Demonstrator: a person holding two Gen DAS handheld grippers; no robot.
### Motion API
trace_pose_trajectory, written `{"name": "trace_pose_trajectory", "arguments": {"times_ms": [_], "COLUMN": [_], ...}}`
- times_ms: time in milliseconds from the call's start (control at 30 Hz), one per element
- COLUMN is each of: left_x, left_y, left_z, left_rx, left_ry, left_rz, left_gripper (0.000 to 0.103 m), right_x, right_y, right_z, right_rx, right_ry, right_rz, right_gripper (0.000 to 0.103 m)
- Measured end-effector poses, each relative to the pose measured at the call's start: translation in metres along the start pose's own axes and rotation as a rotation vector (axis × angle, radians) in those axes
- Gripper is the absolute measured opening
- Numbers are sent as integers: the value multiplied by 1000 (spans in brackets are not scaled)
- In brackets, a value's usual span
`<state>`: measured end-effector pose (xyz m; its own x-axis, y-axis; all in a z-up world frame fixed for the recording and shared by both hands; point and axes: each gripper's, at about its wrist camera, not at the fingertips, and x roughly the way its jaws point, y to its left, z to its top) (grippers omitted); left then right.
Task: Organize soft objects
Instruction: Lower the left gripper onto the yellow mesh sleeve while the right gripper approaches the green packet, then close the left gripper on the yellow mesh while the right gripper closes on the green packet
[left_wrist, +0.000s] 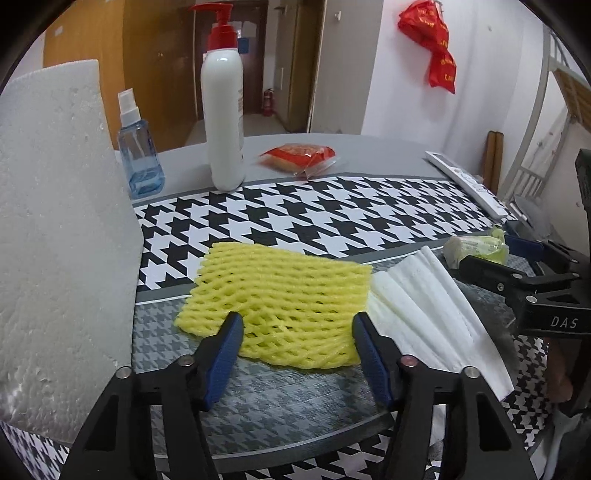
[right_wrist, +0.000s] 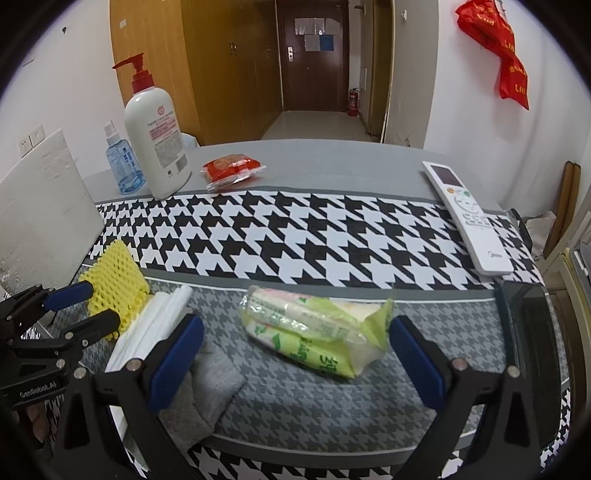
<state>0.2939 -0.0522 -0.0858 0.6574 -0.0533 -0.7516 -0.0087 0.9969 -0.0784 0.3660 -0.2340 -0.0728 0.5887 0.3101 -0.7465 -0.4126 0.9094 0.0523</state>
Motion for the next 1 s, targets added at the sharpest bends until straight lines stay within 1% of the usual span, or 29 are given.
{"name": "trace_pose_trajectory", "arguments": {"times_ms": [33,67,100,133,267,300,333,367,433,467,533,600,633,700,733,767,800,867,1000], "left_x": [1,1,3,3,2,2,2,1,1,1,0,0,0,-1,-1,-1,-1,-2,-6], "left_y": [1,2,4,7,10,10,12,12,12,12,12,14,15,16,16,16,16,16,17], "left_z": [0,1,2,2,2,2,2,2,2,1,1,2,2,2,2,2,1,1,1], "left_rx": [-1,-3,-9,-16,-26,-26,-32,-34,-35,-35,-35,-42,-47,-51,-51,-51,-52,-55,-58], "left_ry": [3,2,2,2,-2,-2,-4,-5,-7,-7,-7,-7,-8,-10,-10,-11,-13,-13,-24], "left_rz": [6,13,21,24,30,30,29,24,19,17,15,9,9,7,6,5,5,2,-2], "left_gripper": [52,49,42,37,26,21,17,16,14,14,14,13,11,11,11,10,10,10,10], "right_x": [0,1,2,4,9,10,10,11,13,14,17,17,17,16,16,15,15,13,4], "right_y": [0,0,0,-1,0,0,0,0,0,0,1,2,2,2,2,2,2,1,0], "right_z": [0,0,0,0,-1,-2,-2,-2,-1,-1,-2,-2,-1,-1,-1,-1,-1,-2,-3], "right_rx": [0,1,2,2,0,-1,-2,-4,-5,-7,-11,-17,-17,-15,-18,-19,-20,-16,-12], "right_ry": [1,2,4,10,28,31,34,37,41,46,58,53,51,50,51,50,53,51,35], "right_rz": [1,1,-1,-3,-3,-2,-3,-5,-7,-8,-13,-19,-18,-12,-16,-20,-16,-5,-18], "right_gripper": [101,100,99,98,90,88,85,79,72,66,60,50,42,38,30,25,23,23,21]}}
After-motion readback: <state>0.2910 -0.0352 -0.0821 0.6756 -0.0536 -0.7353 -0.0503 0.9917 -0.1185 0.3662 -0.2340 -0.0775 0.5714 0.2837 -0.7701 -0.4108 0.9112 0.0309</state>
